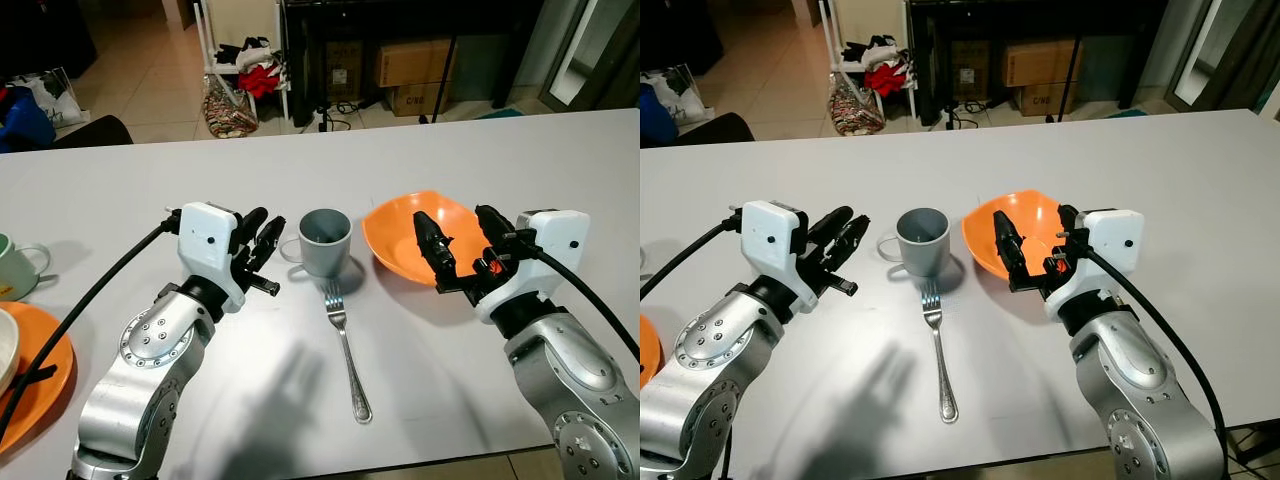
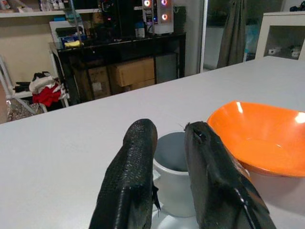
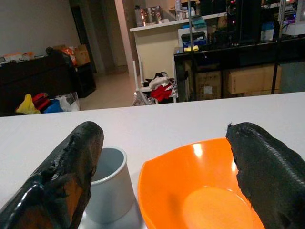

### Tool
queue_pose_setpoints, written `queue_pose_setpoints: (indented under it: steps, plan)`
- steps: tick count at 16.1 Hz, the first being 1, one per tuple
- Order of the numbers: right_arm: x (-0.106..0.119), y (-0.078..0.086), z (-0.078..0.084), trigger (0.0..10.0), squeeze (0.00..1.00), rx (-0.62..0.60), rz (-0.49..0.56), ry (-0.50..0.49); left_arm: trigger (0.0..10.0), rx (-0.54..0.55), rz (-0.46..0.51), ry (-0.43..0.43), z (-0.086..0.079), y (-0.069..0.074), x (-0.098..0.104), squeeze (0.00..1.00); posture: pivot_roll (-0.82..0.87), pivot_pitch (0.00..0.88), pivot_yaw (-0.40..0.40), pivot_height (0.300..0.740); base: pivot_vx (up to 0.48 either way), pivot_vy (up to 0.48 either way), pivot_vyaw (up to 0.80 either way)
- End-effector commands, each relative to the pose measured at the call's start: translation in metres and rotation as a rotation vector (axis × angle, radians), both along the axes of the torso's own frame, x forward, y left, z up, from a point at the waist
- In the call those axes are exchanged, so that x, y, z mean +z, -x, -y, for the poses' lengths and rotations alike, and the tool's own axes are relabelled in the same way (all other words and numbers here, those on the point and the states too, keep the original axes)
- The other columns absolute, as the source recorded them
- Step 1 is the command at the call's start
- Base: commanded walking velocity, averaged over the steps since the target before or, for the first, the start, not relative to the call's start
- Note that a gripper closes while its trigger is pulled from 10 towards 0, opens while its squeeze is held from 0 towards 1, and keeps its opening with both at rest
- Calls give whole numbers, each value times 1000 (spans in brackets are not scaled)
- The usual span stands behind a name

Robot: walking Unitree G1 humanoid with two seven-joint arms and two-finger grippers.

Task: Setting the table

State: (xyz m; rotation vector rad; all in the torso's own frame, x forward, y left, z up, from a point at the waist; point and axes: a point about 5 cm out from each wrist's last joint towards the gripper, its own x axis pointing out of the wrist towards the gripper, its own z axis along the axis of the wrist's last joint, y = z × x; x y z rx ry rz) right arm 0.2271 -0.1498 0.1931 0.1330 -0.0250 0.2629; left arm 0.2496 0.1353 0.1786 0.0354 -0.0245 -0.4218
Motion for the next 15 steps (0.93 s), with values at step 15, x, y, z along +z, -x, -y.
queue_pose_setpoints:
  steps: [15]
  plan:
    - [0,2,-2,10000,0,22,1,-7,10000,4,1,-8,-3,1,1,0,44,0,58,740,0,0,0]
